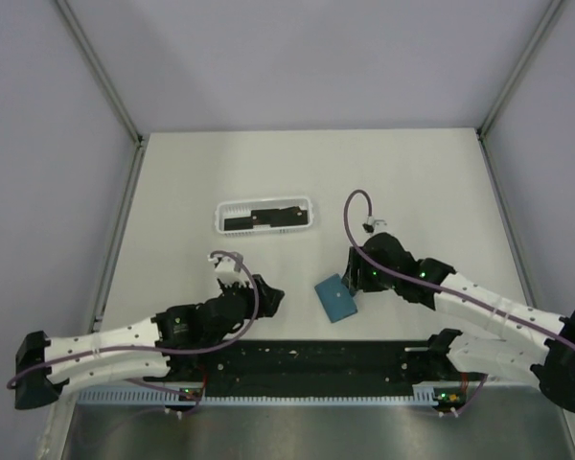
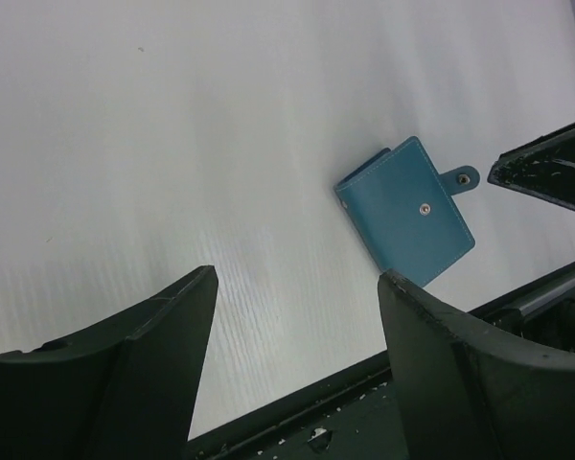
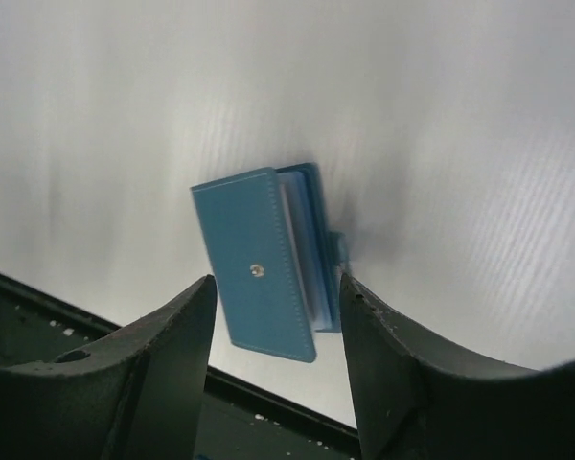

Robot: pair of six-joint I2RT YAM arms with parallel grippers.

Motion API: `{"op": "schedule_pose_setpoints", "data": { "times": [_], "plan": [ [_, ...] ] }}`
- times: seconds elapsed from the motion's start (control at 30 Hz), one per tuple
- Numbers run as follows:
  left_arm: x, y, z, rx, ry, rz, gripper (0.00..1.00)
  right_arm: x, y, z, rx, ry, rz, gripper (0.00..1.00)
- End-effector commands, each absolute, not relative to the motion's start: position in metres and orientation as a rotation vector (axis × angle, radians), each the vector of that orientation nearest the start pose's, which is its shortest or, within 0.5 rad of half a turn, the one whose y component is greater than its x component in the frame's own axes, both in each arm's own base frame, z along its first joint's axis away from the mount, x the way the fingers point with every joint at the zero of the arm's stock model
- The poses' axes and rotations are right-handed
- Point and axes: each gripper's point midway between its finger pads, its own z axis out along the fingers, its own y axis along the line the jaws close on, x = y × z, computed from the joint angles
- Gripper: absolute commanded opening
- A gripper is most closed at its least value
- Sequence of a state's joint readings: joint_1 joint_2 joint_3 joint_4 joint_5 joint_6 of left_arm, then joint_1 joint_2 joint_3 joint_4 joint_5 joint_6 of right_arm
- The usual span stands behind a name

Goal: Put the credit cards into the card holder
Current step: Close the card holder at the center of the board.

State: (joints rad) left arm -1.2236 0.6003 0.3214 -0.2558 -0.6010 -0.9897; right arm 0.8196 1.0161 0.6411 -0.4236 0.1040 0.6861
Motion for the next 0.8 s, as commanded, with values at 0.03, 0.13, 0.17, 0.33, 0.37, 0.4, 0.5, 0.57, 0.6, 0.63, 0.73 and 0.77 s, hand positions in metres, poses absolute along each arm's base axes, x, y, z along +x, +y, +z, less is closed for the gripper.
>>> {"op": "schedule_pose_setpoints", "data": {
  "times": [0.03, 0.13, 0.17, 0.33, 0.37, 0.4, 0.5, 0.57, 0.6, 0.63, 0.73, 0.77],
  "plan": [
    [0.157, -0.249, 0.165, 0.063, 1.946, -0.882, 0.61, 0.193, 0.184, 0.087, -0.037, 2.508, 0.381, 0.56],
    [0.163, -0.265, 0.169, 0.123, 1.941, -0.85, 0.4, 0.192, 0.18, 0.08, -0.024, 2.533, 0.371, 0.57],
    [0.165, -0.269, 0.172, 0.137, 1.944, -0.839, 0.35, 0.192, 0.179, 0.078, -0.022, 2.539, 0.368, 0.56],
    [0.166, -0.294, 0.169, 0.202, 1.976, -0.836, 0.32, 0.194, 0.175, 0.074, -0.018, 2.537, 0.381, 0.48],
    [0.166, -0.299, 0.169, 0.213, 1.976, -0.846, 0.32, 0.195, 0.174, 0.073, -0.014, 2.538, 0.388, 0.46],
    [0.166, -0.304, 0.167, 0.22, 1.978, -0.856, 0.33, 0.195, 0.175, 0.071, -0.01, 2.539, 0.409, 0.45],
    [0.167, -0.312, 0.166, 0.248, 1.976, -0.86, 0.34, 0.196, 0.177, 0.066, 0.011, 2.538, 0.482, 0.41],
    [0.169, -0.317, 0.167, 0.259, 1.974, -0.855, 0.34, 0.197, 0.177, 0.064, 0.029, 2.531, 0.52, 0.41],
    [0.17, -0.32, 0.167, 0.268, 1.973, -0.857, 0.35, 0.197, 0.178, 0.064, 0.031, 2.524, 0.536, 0.41],
    [0.171, -0.323, 0.168, 0.276, 1.971, -0.86, 0.35, 0.197, 0.179, 0.063, 0.033, 2.521, 0.554, 0.41],
    [0.173, -0.331, 0.166, 0.295, 1.974, -0.869, 0.35, 0.197, 0.182, 0.063, 0.019, 2.511, 0.599, 0.4],
    [0.174, -0.333, 0.163, 0.3, 1.98, -0.872, 0.35, 0.197, 0.183, 0.062, 0.019, 2.511, 0.605, 0.39]
  ]
}}
